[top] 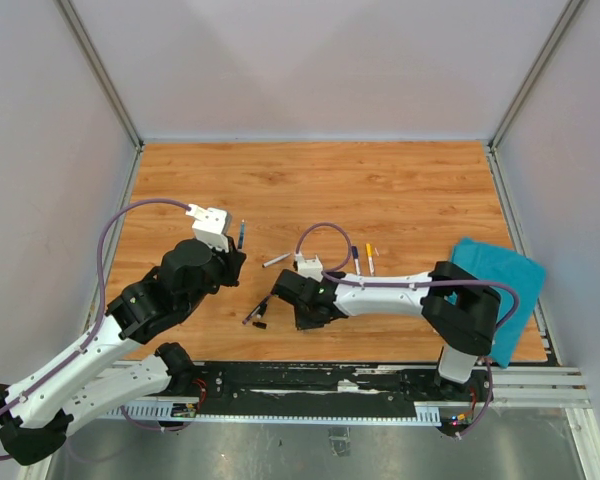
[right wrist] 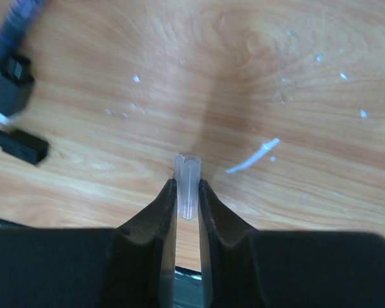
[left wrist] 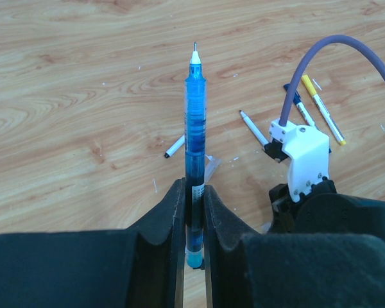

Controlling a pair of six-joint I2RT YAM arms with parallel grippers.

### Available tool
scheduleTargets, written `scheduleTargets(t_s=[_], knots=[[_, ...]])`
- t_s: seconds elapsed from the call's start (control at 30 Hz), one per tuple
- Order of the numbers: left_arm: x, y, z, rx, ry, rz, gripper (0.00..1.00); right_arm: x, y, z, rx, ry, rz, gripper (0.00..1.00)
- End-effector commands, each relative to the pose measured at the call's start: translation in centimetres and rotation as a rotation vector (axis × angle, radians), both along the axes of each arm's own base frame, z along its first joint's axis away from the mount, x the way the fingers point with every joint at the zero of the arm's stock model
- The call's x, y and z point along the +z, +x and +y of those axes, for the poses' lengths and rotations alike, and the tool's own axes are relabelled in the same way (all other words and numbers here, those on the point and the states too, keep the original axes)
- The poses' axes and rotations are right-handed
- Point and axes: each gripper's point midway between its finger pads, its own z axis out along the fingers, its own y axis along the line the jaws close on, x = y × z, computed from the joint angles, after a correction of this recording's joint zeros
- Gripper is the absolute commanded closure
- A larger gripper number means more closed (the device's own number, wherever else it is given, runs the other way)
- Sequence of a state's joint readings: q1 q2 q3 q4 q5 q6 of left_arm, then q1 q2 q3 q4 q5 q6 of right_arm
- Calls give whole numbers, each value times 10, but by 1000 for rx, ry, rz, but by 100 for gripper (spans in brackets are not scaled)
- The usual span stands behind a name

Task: Insert the pens into the pen caps
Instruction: Insert the pen cap onto the pen.

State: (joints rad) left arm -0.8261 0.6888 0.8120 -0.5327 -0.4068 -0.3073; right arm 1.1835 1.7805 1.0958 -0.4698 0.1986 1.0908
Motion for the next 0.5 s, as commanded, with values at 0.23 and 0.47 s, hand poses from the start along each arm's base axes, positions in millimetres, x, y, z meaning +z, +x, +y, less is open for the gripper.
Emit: scheduleTargets(t_s=[0.23, 0.47], knots=[[4, 3, 1, 2, 3, -17, 100, -32, -40, -96, 308, -236, 151, 87], [4, 3, 1, 7, 5, -15, 99, -35, -37, -106, 337, -350, 184, 80]])
